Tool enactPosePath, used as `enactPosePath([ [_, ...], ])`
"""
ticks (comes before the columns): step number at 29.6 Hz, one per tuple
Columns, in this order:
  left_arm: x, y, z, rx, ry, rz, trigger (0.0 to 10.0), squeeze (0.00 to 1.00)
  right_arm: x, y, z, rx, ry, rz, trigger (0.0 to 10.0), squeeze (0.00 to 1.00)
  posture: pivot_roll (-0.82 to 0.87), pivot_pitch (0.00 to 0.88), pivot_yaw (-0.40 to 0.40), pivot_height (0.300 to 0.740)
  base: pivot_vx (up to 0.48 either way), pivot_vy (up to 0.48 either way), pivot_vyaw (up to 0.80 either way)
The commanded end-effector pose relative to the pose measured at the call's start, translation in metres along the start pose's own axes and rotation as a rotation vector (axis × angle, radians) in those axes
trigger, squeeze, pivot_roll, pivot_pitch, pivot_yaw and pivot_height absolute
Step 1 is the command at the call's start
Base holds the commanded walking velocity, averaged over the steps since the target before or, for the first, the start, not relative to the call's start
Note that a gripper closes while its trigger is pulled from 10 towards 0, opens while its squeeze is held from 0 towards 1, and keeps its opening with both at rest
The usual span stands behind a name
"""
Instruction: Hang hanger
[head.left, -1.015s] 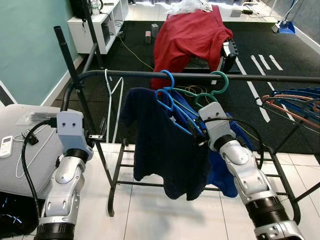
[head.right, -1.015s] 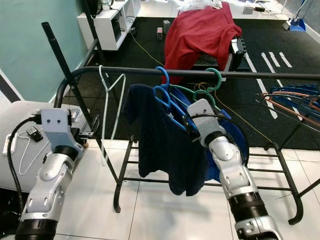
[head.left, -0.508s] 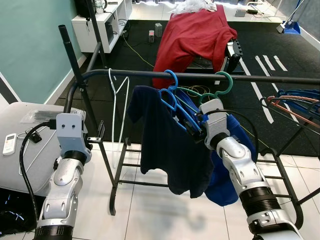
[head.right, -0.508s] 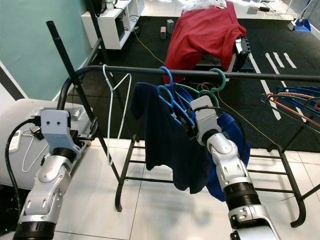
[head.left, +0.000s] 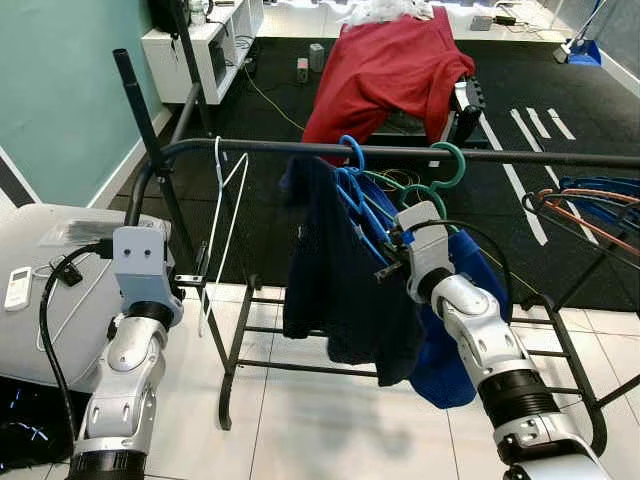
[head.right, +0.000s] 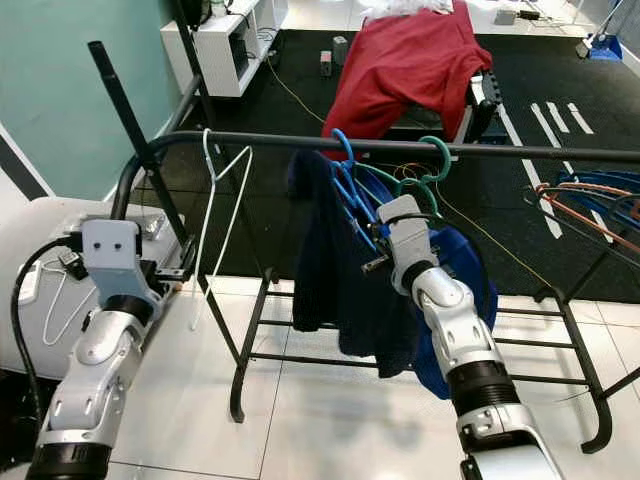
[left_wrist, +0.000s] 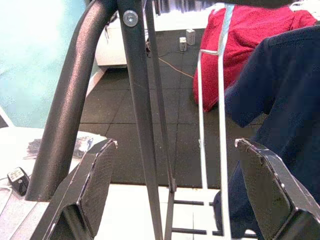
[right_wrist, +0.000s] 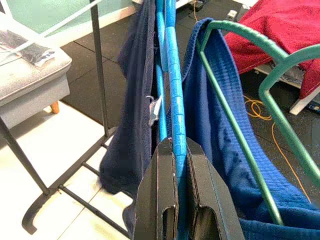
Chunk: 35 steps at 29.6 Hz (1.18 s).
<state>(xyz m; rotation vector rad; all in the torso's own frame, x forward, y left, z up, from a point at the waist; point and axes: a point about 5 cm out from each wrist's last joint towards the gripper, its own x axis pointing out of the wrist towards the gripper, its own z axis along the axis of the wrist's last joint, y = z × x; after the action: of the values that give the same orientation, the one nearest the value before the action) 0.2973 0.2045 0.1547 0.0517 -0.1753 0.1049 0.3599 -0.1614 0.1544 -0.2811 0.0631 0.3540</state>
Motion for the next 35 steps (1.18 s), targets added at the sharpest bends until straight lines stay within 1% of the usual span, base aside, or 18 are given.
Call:
enactPosePath([
  [1, 0.000, 0.001, -0.001, 0.012, 0.015, 0.003, 10.0, 0.00, 0.002, -0.005, 0.009, 0.005, -0.036, -0.026, 0.0, 0.00, -0.11, 0.132, 0.019, 0.740, 0.000, 0.000, 0.00],
  [5, 0.000, 0.000, -0.001, 0.005, 0.016, 0.003, 10.0, 0.00, 0.000, -0.008, 0.015, 0.000, -0.072, -0.048, 0.0, 0.00, -0.11, 0.130, 0.017, 0.740, 0.000, 0.000, 0.00],
  [6, 0.000, 0.001, -0.001, -0.006, 0.013, 0.008, 10.0, 0.00, -0.004, -0.008, 0.029, -0.027, -0.145, -0.080, 0.0, 0.00, -0.11, 0.131, 0.018, 0.740, 0.000, 0.000, 0.00],
  [7, 0.000, 0.001, -0.001, -0.006, 0.013, 0.008, 10.0, 0.00, -0.004, -0.008, 0.029, -0.027, -0.145, -0.080, 0.0, 0.00, -0.11, 0.131, 0.018, 0.740, 0.000, 0.000, 0.00],
  [8, 0.000, 0.002, 0.000, -0.009, 0.013, 0.009, 10.0, 0.00, -0.007, -0.007, 0.038, -0.035, -0.190, -0.092, 0.0, 0.00, -0.11, 0.131, 0.014, 0.740, 0.000, 0.000, 0.00],
  [9, -0.001, 0.003, 0.000, -0.016, 0.014, 0.012, 10.0, 0.00, -0.011, -0.005, 0.047, -0.047, -0.234, -0.097, 0.0, 0.00, -0.11, 0.132, 0.016, 0.740, 0.000, 0.000, 0.00],
  [11, -0.001, 0.003, -0.001, -0.021, 0.016, 0.014, 10.0, 0.00, -0.014, -0.003, 0.053, -0.054, -0.259, -0.097, 0.0, 0.00, -0.12, 0.132, 0.016, 0.740, 0.000, 0.000, 0.00],
  [12, -0.001, 0.004, -0.001, -0.026, 0.023, 0.015, 10.0, 0.00, -0.018, 0.004, 0.059, -0.062, -0.288, -0.087, 0.0, 0.00, -0.12, 0.132, 0.017, 0.740, 0.000, 0.000, 0.00],
  [14, -0.001, 0.004, -0.001, -0.026, 0.023, 0.015, 10.0, 0.00, -0.018, 0.004, 0.059, -0.062, -0.288, -0.087, 0.0, 0.00, -0.12, 0.132, 0.017, 0.740, 0.000, 0.000, 0.00],
  [15, 0.000, 0.005, -0.003, -0.027, 0.032, 0.017, 10.0, 0.00, -0.023, 0.013, 0.064, -0.064, -0.310, -0.071, 0.0, 0.00, -0.12, 0.130, 0.019, 0.740, 0.000, 0.000, 0.00],
  [16, 0.000, 0.005, -0.004, -0.023, 0.041, 0.013, 10.0, 0.00, -0.027, 0.023, 0.063, -0.065, -0.314, -0.045, 0.0, 0.00, -0.13, 0.127, 0.021, 0.740, 0.000, 0.000, 0.00],
  [18, 0.000, 0.005, -0.004, -0.023, 0.041, 0.013, 10.0, 0.00, -0.027, 0.023, 0.063, -0.065, -0.314, -0.045, 0.0, 0.00, -0.13, 0.127, 0.021, 0.740, 0.000, 0.000, 0.00],
  [19, 0.000, 0.004, -0.005, -0.018, 0.048, 0.010, 10.0, 0.00, -0.031, 0.032, 0.061, -0.062, -0.313, -0.026, 0.0, 0.00, -0.13, 0.125, 0.020, 0.740, 0.000, 0.000, 0.00],
  [20, 0.000, 0.004, -0.005, -0.018, 0.048, 0.010, 10.0, 0.00, -0.031, 0.032, 0.061, -0.062, -0.313, -0.026, 0.0, 0.00, -0.13, 0.125, 0.020, 0.740, 0.000, 0.000, 0.00],
  [22, 0.001, 0.002, -0.006, -0.002, 0.056, -0.009, 10.0, 0.00, -0.038, 0.051, 0.043, -0.032, -0.263, 0.010, 0.0, 0.00, -0.13, 0.121, 0.021, 0.740, 0.000, 0.000, 0.00],
  [23, 0.001, 0.002, -0.006, -0.002, 0.056, -0.009, 10.0, 0.00, -0.038, 0.051, 0.043, -0.032, -0.263, 0.010, 0.0, 0.00, -0.13, 0.121, 0.021, 0.740, 0.000, 0.000, 0.00],
  [25, 0.001, 0.001, -0.006, 0.005, 0.059, -0.019, 10.0, 0.00, -0.042, 0.063, 0.030, -0.017, -0.229, 0.023, 0.0, 0.00, -0.13, 0.116, 0.019, 0.740, 0.000, 0.000, 0.00],
  [35, -0.001, 0.000, -0.008, 0.008, 0.068, -0.026, 10.0, 0.00, -0.049, 0.073, 0.021, -0.050, -0.209, -0.010, 0.0, 0.00, -0.13, 0.108, 0.011, 0.740, 0.000, 0.000, 0.00],
])
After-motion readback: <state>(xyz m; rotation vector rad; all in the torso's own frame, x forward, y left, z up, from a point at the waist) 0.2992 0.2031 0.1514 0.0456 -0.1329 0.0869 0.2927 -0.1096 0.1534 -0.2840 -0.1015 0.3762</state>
